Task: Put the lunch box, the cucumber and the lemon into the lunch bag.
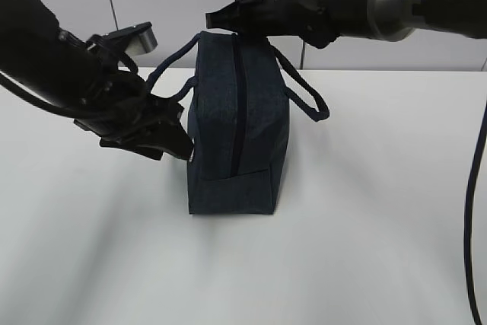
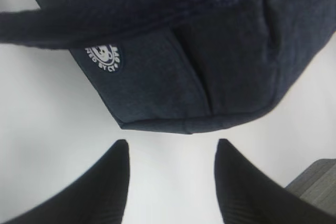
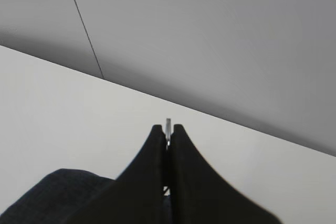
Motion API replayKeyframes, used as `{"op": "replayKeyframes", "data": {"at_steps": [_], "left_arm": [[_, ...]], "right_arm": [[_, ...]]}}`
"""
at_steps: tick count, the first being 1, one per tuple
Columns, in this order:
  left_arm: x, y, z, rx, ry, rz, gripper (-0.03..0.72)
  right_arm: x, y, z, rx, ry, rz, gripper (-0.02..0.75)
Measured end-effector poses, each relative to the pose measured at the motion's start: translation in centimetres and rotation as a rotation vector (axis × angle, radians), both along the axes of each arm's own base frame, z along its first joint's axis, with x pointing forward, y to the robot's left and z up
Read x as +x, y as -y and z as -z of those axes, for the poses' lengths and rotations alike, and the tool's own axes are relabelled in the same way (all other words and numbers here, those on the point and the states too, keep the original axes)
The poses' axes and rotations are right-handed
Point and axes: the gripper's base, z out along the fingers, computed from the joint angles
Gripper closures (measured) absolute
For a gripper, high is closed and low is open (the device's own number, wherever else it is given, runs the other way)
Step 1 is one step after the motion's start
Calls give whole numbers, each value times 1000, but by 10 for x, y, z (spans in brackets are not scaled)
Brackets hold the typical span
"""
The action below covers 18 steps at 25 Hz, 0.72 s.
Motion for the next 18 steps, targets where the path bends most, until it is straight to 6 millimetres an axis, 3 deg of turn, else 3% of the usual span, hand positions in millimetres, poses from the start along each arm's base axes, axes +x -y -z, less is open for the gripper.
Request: {"op": "replayKeyframes", "data": {"at_steps": [10, 15, 18], "left_arm": [[32, -11, -71, -199, 126, -112, 319], [59, -5, -86, -231, 176, -108, 319], [73, 1, -83, -238, 176, -108, 319]], "right_arm": [[0, 1, 0, 32, -17, 14, 738], [0, 1, 1, 49, -26, 21, 738], [0, 1, 1, 54, -30, 24, 738]]}}
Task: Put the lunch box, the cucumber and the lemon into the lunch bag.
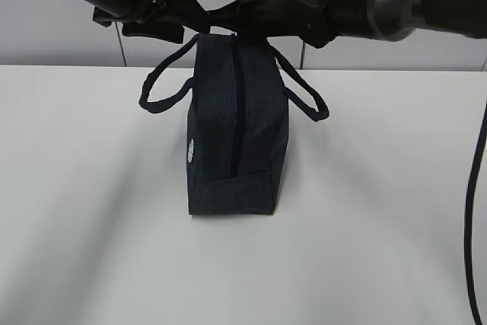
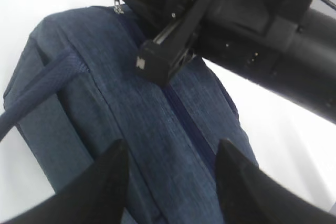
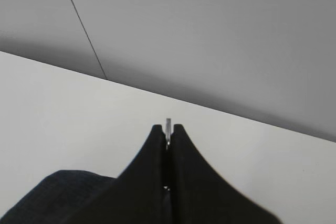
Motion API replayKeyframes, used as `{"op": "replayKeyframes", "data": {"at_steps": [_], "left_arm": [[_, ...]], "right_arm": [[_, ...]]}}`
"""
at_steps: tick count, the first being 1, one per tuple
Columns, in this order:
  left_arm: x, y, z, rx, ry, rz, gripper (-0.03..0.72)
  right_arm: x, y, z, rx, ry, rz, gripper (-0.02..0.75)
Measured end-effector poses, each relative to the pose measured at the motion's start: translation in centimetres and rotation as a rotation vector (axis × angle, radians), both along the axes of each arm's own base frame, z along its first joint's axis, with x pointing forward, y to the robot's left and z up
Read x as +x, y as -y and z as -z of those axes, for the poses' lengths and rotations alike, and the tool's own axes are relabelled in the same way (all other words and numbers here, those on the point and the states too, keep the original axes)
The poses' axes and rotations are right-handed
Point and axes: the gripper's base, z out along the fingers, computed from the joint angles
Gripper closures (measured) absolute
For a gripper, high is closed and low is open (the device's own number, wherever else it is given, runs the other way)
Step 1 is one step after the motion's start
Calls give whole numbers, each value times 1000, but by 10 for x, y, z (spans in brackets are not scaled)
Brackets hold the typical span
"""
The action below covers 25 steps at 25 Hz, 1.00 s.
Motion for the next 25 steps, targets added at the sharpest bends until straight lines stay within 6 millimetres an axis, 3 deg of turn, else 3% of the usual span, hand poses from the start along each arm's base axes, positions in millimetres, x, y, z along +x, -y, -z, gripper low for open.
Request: {"op": "replayKeyframes", "data": {"at_steps": [12, 15, 19, 21, 25], "left_arm": [[24, 9, 42, -18, -121, -14, 323], [27, 11, 52, -23, -147, -12, 406], [27, 12, 54, -12, -133, 18, 634], [26, 12, 54, -6, -136, 41, 676], [23, 12, 55, 10, -140, 74, 692]], "right_arm": [[0, 1, -3, 9, -25, 21, 738], [0, 2, -6, 9, -25, 25, 738], [-1, 3, -6, 4, -43, 35, 738], [-2, 3, -7, 0, -49, 40, 738], [-4, 5, -15, 4, -47, 46, 738]]}}
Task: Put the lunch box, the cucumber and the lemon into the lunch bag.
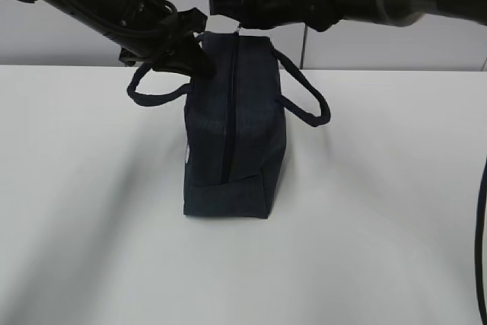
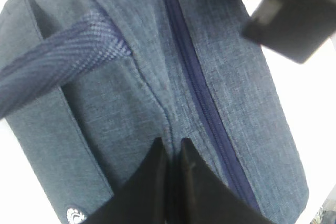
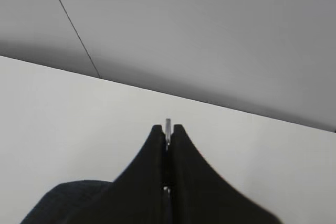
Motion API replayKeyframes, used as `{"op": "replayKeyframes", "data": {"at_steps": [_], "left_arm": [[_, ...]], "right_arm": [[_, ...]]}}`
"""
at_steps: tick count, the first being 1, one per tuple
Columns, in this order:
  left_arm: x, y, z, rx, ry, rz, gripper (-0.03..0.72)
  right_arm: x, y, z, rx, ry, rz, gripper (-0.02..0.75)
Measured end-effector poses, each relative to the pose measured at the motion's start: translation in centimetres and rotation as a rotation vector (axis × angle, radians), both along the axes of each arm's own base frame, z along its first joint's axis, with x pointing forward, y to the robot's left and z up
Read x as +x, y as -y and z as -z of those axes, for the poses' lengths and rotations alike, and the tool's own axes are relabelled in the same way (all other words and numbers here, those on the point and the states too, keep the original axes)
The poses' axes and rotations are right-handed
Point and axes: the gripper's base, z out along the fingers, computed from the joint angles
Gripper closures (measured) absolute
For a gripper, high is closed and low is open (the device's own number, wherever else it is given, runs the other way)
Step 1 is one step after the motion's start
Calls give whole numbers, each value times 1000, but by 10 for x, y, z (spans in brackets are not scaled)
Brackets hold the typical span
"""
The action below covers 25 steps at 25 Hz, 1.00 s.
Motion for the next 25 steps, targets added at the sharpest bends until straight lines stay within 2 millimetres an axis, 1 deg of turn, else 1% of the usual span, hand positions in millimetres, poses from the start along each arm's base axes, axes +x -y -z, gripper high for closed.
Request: {"op": "replayKeyframes", "data": {"at_steps": [2, 10, 16, 20, 25], "left_arm": [[-1, 0, 0, 3, -4, 18, 693], [-5, 0, 0, 6, -20, 60, 694], [-11, -2, -9, 19, -17, 93, 694], [-14, -2, -12, 23, -23, 112, 694], [-16, -2, -13, 23, -31, 130, 694]], "right_arm": [[0, 0, -3, 1, 4, 1, 738], [-1, 0, -2, 5, -6, 4, 738], [-1, 0, -2, 4, -7, 4, 738], [0, 2, -1, 5, -14, 11, 738], [1, 10, 2, -1, -58, 44, 738]]}}
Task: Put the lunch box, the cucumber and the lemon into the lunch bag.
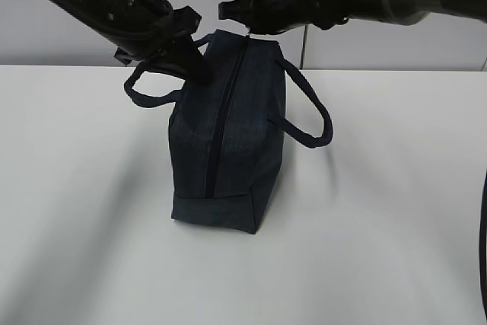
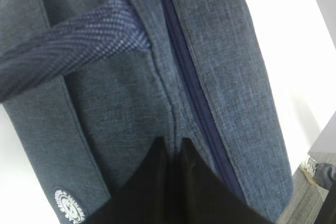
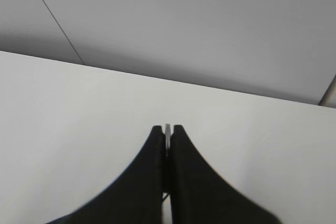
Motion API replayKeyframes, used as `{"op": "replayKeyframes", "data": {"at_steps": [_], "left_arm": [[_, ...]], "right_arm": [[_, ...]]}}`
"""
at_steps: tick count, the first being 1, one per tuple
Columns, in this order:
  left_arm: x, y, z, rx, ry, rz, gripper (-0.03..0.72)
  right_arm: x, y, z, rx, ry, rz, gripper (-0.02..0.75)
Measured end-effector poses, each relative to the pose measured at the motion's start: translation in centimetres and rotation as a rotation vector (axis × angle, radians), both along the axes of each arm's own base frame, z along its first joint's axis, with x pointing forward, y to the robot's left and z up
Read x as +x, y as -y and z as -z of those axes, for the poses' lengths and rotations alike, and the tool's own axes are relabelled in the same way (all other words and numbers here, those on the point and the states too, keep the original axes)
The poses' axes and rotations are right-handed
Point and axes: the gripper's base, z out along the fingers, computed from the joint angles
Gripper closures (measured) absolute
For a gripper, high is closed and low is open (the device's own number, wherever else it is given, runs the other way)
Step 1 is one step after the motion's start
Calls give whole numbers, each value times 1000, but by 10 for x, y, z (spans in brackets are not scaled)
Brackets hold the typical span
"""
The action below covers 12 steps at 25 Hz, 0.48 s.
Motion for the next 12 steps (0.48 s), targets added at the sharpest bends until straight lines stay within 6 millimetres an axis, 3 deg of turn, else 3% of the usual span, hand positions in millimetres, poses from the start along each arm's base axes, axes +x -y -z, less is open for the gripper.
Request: {"op": "replayKeyframes", "data": {"at_steps": [12], "left_arm": [[-9, 0, -12, 14, 16, 48, 694]], "right_arm": [[-1, 7, 6, 70, -104, 61, 738]]}}
